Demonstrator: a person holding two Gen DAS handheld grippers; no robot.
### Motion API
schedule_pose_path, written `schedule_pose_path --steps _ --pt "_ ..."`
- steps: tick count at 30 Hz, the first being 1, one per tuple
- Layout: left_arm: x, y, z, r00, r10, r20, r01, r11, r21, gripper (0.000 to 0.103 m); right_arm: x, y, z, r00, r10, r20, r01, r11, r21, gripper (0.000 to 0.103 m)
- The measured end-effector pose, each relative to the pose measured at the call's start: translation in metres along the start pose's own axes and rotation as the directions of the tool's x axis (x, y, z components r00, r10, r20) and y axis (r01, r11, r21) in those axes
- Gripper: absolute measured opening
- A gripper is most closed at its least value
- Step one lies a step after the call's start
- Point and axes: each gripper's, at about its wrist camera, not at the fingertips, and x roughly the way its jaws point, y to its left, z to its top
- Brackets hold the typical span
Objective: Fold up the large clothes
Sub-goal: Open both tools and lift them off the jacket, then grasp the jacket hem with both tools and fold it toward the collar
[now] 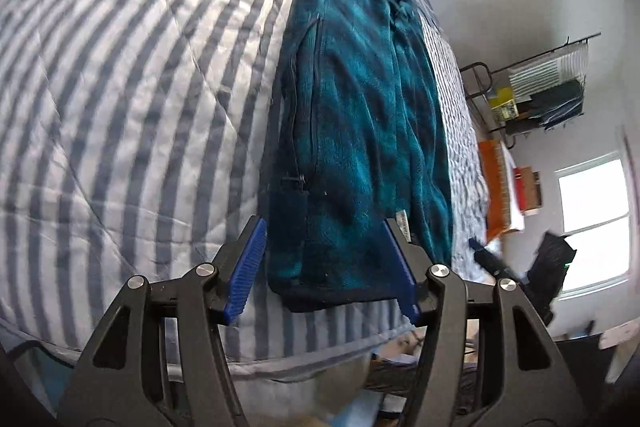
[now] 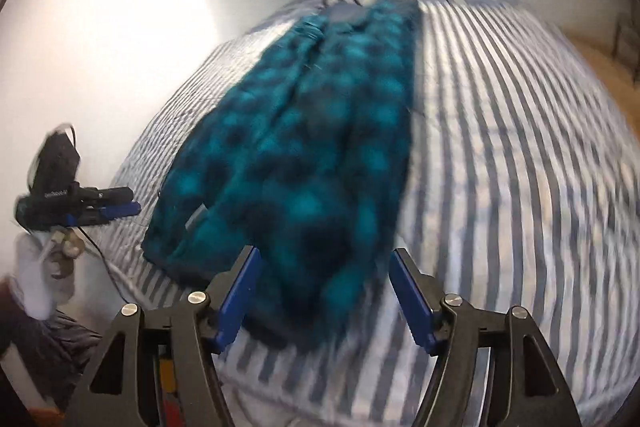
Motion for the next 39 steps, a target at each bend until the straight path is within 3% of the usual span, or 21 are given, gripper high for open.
schedule_pose_path --steps 4,11,17,20,22,24,25,30,39 --pt "0.014 0.006 0.003 0.998 -0.042 -0.045 0.039 0.997 -0.067 0.06 0.011 -0.028 -0.011 0.994 0.109 -0.025 -0.105 0.985 0.134 0.069" --pt "0.036 0.023 0.0 0.993 -0.067 -0.098 0.05 0.985 -0.165 0.06 0.045 -0.037 -0.017 0.968 0.244 -0.062 -0.225 0.95 0.218 0.068" --pt "0.045 0.008 -0.005 0.99 -0.065 -0.123 0.051 0.991 -0.12 0.06 0.064 -0.015 -0.01 0.929 0.358 -0.094 -0.331 0.917 0.223 0.066" --pt "0.051 -0.002 -0.004 0.99 -0.023 -0.14 0.016 0.998 -0.053 0.053 0.073 0.001 -0.009 0.931 0.34 -0.13 -0.318 0.934 0.163 0.065" --pt "0.052 -0.004 -0.004 0.988 0.011 -0.154 -0.012 1.0 -0.01 0.031 0.073 0.003 -0.008 0.934 0.332 -0.134 -0.31 0.937 0.161 0.053" --pt "0.05 -0.007 -0.005 0.989 0.004 -0.148 -0.004 1.0 0.0 0.019 0.075 -0.001 -0.009 0.929 0.345 -0.135 -0.318 0.929 0.188 0.038" --pt "0.05 -0.008 -0.005 0.989 -0.001 -0.146 0.001 1.0 0.0 0.017 0.074 -0.004 -0.01 0.926 0.355 -0.128 -0.326 0.923 0.202 0.03" --pt "0.029 -0.015 -0.002 0.993 -0.057 -0.099 0.056 0.998 -0.014 0.014 0.06 -0.001 -0.006 0.922 0.376 -0.087 -0.354 0.914 0.198 0.016" --pt "-0.001 -0.036 0.015 0.983 -0.182 0.004 0.181 0.98 -0.079 0.012 0.026 0.007 0.029 0.905 0.424 0.028 -0.42 0.883 0.211 0.014"
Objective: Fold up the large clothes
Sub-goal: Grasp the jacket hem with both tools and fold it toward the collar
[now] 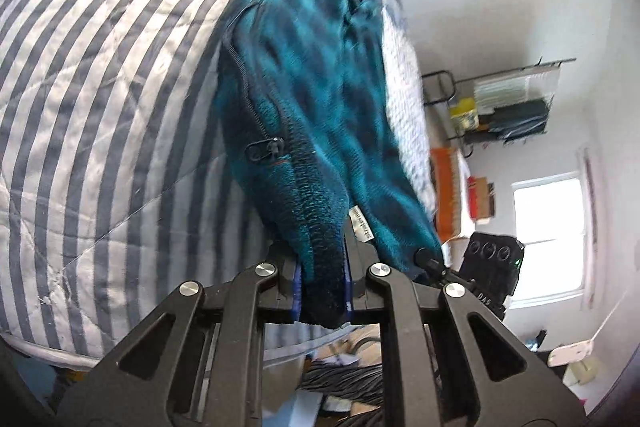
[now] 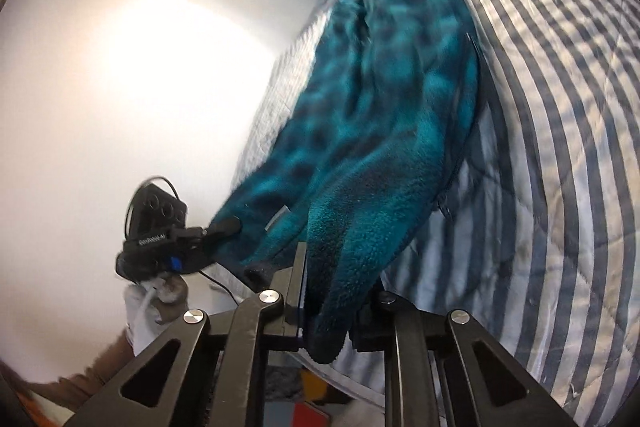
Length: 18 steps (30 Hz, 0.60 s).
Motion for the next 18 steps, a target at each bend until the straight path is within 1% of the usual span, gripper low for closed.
schedule_pose_path --steps 2,7,10,14,15,18 --pt "-0.004 -0.01 0.007 1.0 -0.016 0.023 0.016 1.0 -0.002 0.012 -0.007 0.005 0.013 1.0 0.007 0.02 -0.007 1.0 0.009 0.013" --pt "-0.006 -0.035 0.034 0.998 -0.008 0.07 0.007 1.0 0.021 0.012 -0.018 0.013 0.047 0.998 0.012 0.064 -0.014 1.0 0.027 0.013" --pt "-0.004 -0.047 0.06 0.994 0.003 0.106 -0.006 1.0 0.02 0.012 -0.016 0.018 0.074 0.997 -0.017 0.073 0.016 1.0 0.009 0.013" --pt "0.005 -0.055 0.094 0.988 0.043 0.149 -0.049 0.998 0.034 0.012 -0.007 0.017 0.114 0.995 -0.058 0.082 0.059 0.998 -0.008 0.013" --pt "0.006 -0.054 0.097 0.986 0.05 0.157 -0.055 0.998 0.031 0.012 -0.004 0.015 0.121 0.994 -0.065 0.083 0.066 0.998 -0.005 0.013" --pt "0.019 -0.05 0.122 0.982 0.061 0.177 -0.061 0.998 -0.006 0.012 0.009 0.004 0.148 0.992 -0.088 0.087 0.087 0.996 0.014 0.013"
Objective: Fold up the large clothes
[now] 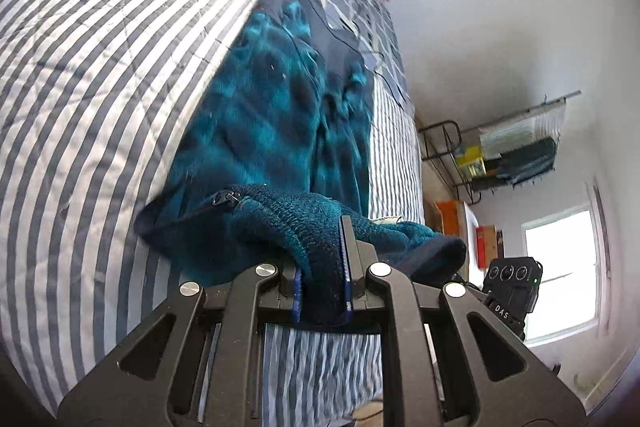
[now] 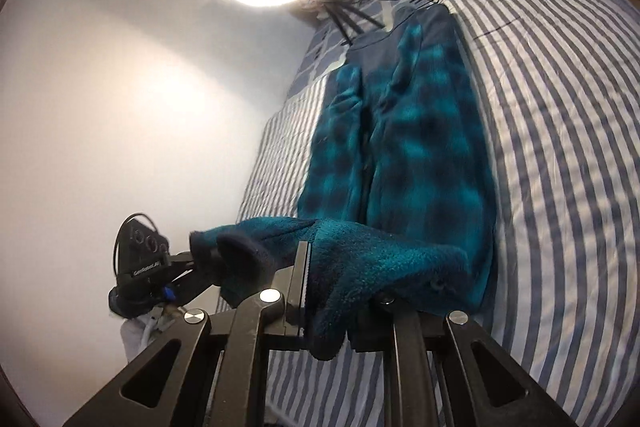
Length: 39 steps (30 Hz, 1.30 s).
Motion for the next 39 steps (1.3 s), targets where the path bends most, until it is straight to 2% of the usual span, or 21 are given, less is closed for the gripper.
schedule_pose_path --steps 5,13,18,20,21,22,23,24,25,28,29,31,32,33,34,35,37,39 --pt "0.037 0.011 0.024 0.999 0.041 0.002 -0.041 0.999 -0.023 0.012 0.036 -0.029 0.032 1.0 0.002 -0.005 -0.002 0.998 0.066 0.012" --pt "0.084 0.039 0.04 0.995 0.098 -0.017 -0.099 0.992 -0.076 0.012 0.087 -0.073 0.054 0.999 0.028 -0.045 -0.02 0.985 0.171 0.013" --pt "0.1 0.05 0.044 0.996 0.082 -0.035 -0.086 0.991 -0.105 0.016 0.096 -0.096 0.054 0.993 0.111 -0.029 -0.1 0.959 0.266 0.018" --pt "0.101 0.052 0.048 0.997 0.055 -0.054 -0.062 0.989 -0.132 0.023 0.095 -0.103 0.055 0.986 0.165 -0.026 -0.148 0.937 0.318 0.024" --pt "0.101 0.052 0.049 0.998 0.029 -0.059 -0.037 0.988 -0.152 0.032 0.093 -0.105 0.056 0.982 0.188 -0.028 -0.168 0.927 0.336 0.033" --pt "0.099 0.054 0.051 0.998 0.001 -0.059 -0.011 0.985 -0.172 0.045 0.092 -0.108 0.058 0.972 0.235 -0.022 -0.212 0.908 0.361 0.055" --pt "0.097 0.055 0.053 0.998 -0.045 -0.053 0.033 0.978 -0.208 0.052 0.087 -0.109 0.06 0.961 0.277 0.006 -0.259 0.891 0.372 0.07" --pt "0.093 0.056 0.055 0.997 -0.063 -0.041 0.052 0.972 -0.229 0.062 0.082 -0.108 0.062 0.953 0.3 0.029 -0.289 0.883 0.37 0.09" --pt "0.089 0.056 0.058 0.997 -0.079 -0.025 0.071 0.966 -0.247 0.072 0.073 -0.106 0.065 0.949 0.311 0.058 -0.311 0.879 0.362 0.092" --pt "0.075 0.052 0.065 0.992 -0.122 0.021 0.123 0.954 -0.273 0.073 0.05 -0.098 0.069 0.94 0.327 0.094 -0.339 0.879 0.336 0.087" --pt "0.07 0.05 0.069 0.991 -0.128 0.032 0.132 0.955 -0.265 0.073 0.041 -0.09 0.069 0.944 0.315 0.098 -0.329 0.897 0.294 0.084" --pt "0.055 0.038 0.074 0.993 -0.102 0.061 0.112 0.977 -0.183 0.073 0.031 -0.069 0.066 0.969 0.239 0.065 -0.247 0.951 0.183 0.065" --pt "0.049 0.03 0.074 0.995 -0.072 0.065 0.08 0.989 -0.121 0.073 0.03 -0.052 0.062 0.986 0.168 0.023 -0.169 0.982 0.082 0.058" --pt "0.045 0.018 0.071 0.998 -0.032 0.057 0.034 0.999 -0.031 0.072 0.029 -0.042 0.058 0.992 0.125 0.001 -0.125 0.992 0.013 0.045" --pt "0.043 0.012 0.067 0.999 -0.006 0.046 0.004 0.999 0.033 0.063 0.031 -0.025 0.049 0.997 0.069 -0.027 -0.071 0.993 -0.094 0.038" --pt "0.044 0.0 0.058 0.999 0.043 0.013 -0.044 0.989 0.142 0.059 0.037 -0.01 0.04 0.999 0.029 -0.047 -0.037 0.982 -0.185 0.036" --pt "0.049 -0.01 0.044 0.996 0.088 -0.029 -0.078 0.964 0.255 0.039 0.046 0.009 0.026 0.998 -0.019 -0.067 -0.002 0.953 -0.304 0.031" --pt "0.063 -0.02 0.029 0.986 0.157 -0.063 -0.125 0.926 0.358 0.032 0.059 0.021 0.017 0.996 -0.049 -0.078 0.016 0.925 -0.379 0.029"
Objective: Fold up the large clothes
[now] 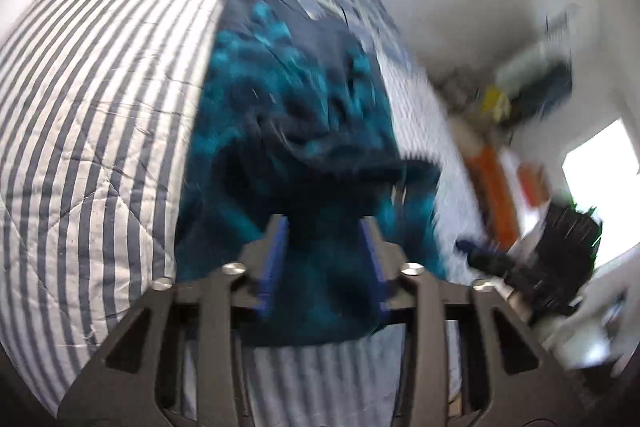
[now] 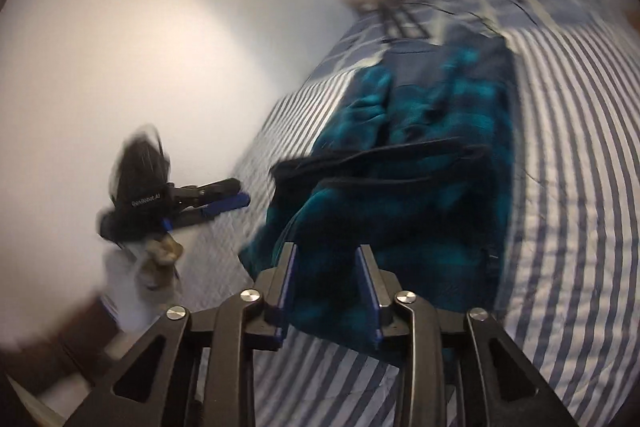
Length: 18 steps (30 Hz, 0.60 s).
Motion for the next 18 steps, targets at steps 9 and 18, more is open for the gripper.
schedule_pose_path --steps 9,18 --pt "0.062 0.018 0.034 0.989 0.15 0.014 -0.15 0.988 -0.024 0.025 0.051 -0.008 0.01 0.987 -0.156 -0.042 0.151 0.984 -0.098 0.028" --pt "0.066 0.062 0.04 0.989 0.133 0.067 -0.118 0.974 -0.194 0.008 0.045 -0.054 0.01 0.979 -0.19 -0.068 0.189 0.982 -0.014 0.017"
